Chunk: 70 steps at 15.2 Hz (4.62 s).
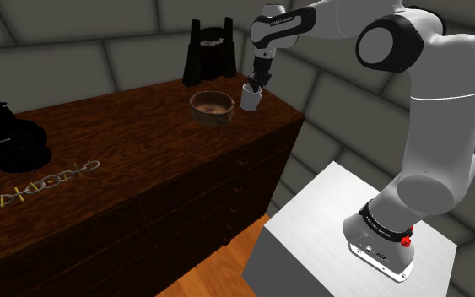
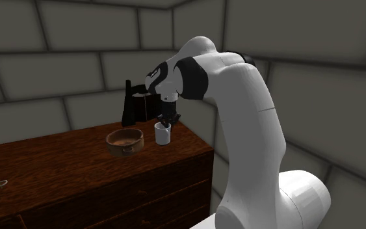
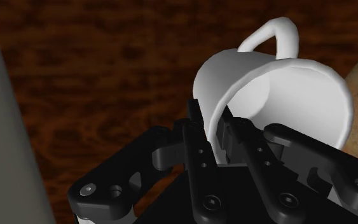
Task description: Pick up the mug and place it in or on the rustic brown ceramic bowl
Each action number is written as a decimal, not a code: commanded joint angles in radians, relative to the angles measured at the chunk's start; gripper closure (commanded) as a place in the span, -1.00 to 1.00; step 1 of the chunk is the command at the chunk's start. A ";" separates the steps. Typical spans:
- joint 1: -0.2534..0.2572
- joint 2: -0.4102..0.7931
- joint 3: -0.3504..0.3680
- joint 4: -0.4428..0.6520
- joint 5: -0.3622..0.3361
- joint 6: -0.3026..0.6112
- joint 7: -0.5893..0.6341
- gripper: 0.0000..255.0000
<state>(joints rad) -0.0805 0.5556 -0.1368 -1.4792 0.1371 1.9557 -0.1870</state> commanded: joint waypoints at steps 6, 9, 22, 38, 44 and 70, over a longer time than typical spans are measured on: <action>0.000 -0.013 -0.001 0.019 -0.003 -0.033 0.003 1.00; 0.000 -0.025 -0.003 0.042 -0.005 -0.067 0.006 1.00; -0.004 -0.053 -0.006 0.174 -0.013 -0.226 0.019 1.00; 0.078 -0.047 0.023 0.338 -0.020 -0.375 0.148 1.00; 0.165 -0.005 0.054 0.430 -0.025 -0.416 0.268 1.00; 0.220 -0.001 0.068 0.207 -0.026 -0.186 0.311 1.00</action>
<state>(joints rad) 0.1397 0.5545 -0.0691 -1.2723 0.1112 1.7698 0.1238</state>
